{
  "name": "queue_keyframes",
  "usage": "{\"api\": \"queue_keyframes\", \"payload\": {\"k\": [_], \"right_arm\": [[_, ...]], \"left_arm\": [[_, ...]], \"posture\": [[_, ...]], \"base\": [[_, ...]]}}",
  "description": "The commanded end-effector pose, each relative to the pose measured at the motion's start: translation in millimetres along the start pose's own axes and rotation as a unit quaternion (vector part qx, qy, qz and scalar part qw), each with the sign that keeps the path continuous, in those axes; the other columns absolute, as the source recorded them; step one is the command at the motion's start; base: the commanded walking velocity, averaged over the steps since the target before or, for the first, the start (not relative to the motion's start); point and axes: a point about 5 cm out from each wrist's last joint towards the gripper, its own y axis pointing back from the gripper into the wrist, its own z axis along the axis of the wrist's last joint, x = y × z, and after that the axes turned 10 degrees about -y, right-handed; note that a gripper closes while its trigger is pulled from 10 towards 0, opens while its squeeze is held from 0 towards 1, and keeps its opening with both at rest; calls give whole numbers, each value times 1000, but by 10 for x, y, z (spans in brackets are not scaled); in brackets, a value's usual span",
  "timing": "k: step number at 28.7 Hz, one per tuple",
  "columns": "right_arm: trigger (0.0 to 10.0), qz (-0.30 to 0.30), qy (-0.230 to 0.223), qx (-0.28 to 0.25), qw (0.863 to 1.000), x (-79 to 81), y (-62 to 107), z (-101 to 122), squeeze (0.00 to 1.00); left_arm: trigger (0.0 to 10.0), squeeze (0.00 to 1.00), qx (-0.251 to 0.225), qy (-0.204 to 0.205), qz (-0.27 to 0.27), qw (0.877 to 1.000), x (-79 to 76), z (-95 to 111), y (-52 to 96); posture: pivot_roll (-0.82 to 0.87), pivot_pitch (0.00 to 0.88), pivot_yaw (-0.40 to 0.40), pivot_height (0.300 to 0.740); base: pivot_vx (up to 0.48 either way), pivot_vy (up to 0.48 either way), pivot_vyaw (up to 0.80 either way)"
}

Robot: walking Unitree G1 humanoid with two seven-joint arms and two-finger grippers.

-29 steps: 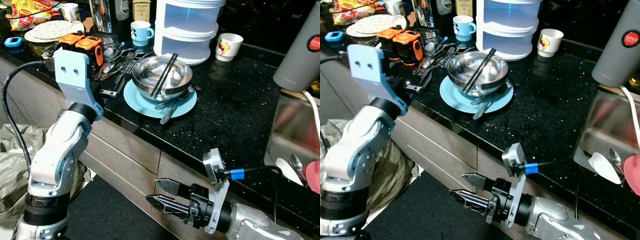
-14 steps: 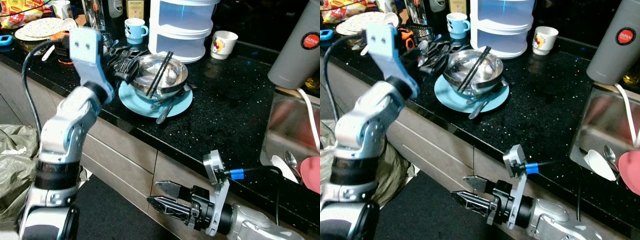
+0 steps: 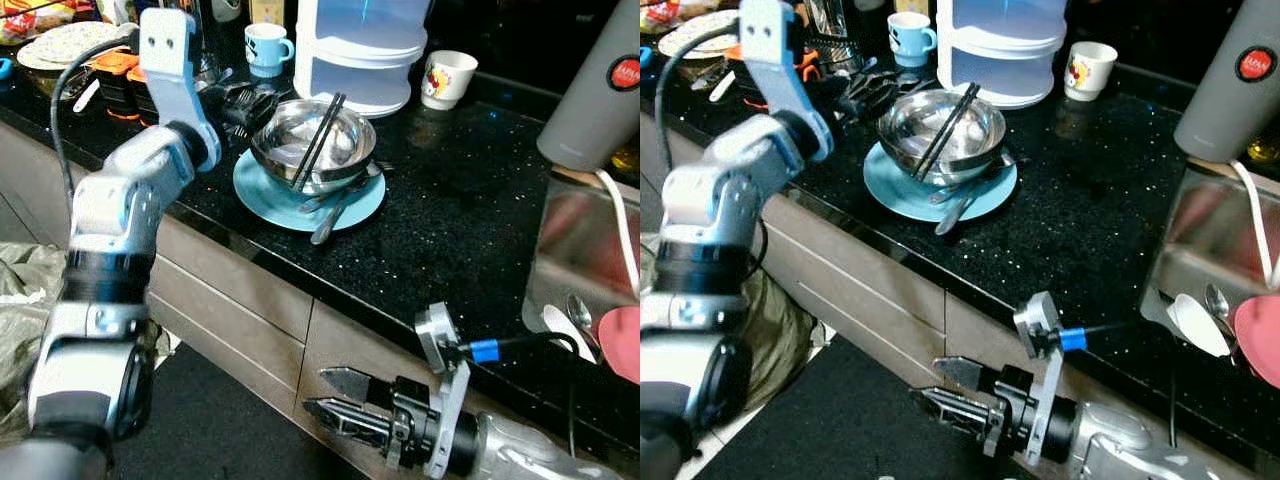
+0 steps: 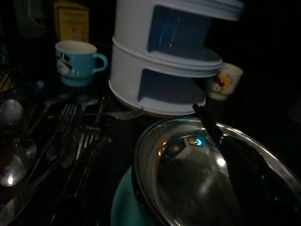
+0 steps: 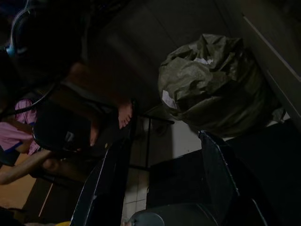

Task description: Kitchen organization

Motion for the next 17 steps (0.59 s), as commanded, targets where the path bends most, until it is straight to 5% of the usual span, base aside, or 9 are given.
{"api": "queue_keyframes", "payload": {"k": [1,12,17], "right_arm": [[10000,-4,2,7,1000,24,29,8,0],[10000,-8,-6,12,1000,55,66,8,0],[10000,-8,-10,12,1000,65,62,5,0]], "left_arm": [[10000,0,2,-4,0,1000,52,25,-3],[10000,0,4,4,-69,998,-8,228,-153],[10000,0,-13,-1,-87,996,-62,355,-203]], "posture": [[-70,129,-31,740],[-74,141,-31,740],[-70,148,-27,740]], "base": [[0,0,0],[0,0,0],[0,0,-759]]}}
